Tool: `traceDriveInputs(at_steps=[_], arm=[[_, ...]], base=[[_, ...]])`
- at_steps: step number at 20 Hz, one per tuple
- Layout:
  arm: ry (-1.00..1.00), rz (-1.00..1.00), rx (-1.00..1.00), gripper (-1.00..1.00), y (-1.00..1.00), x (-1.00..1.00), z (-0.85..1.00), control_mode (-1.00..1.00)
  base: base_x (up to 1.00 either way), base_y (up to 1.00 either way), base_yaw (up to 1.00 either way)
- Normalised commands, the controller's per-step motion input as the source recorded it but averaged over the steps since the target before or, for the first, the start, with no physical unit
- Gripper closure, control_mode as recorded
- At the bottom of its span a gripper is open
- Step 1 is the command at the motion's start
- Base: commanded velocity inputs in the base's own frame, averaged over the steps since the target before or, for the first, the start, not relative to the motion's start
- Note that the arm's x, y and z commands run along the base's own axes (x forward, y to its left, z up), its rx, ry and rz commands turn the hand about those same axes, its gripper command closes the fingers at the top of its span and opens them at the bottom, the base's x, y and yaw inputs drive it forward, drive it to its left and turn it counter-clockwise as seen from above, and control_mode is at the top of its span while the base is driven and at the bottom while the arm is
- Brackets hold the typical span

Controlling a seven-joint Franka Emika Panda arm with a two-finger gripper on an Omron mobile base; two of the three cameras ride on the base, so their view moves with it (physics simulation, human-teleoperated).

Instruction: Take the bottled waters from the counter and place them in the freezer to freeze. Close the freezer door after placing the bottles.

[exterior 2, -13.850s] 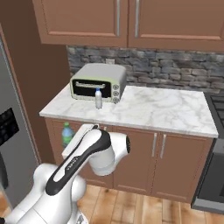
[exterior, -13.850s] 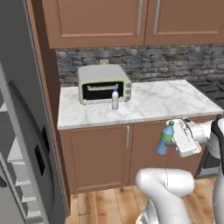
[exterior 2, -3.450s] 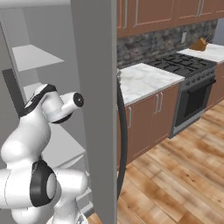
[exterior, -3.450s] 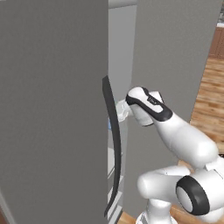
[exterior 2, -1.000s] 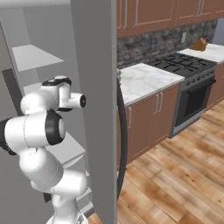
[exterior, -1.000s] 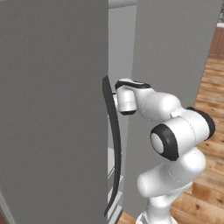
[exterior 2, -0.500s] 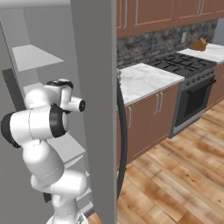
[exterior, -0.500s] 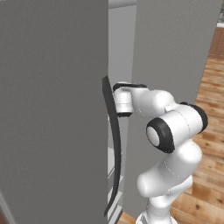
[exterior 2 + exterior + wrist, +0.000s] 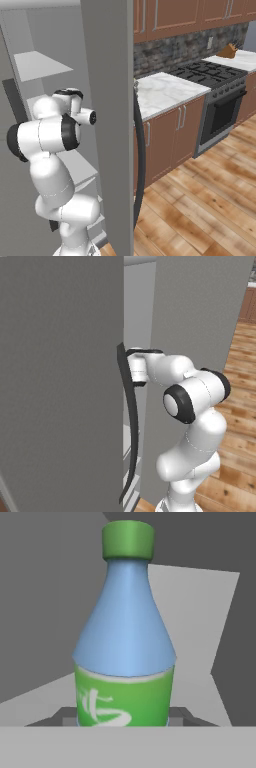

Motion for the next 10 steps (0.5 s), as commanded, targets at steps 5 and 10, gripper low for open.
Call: traceDriveInputs(at_steps=[5,10], arm=[[0.06,0.0,-0.05,1.0,0.14,0.17,0.0,-1.0],[0.0,0.0,-0.06,1.0,0.16,0.09,0.0,-1.0]], base=[[0.0,0.0,0.0],[0.0,0.0,0.0]])
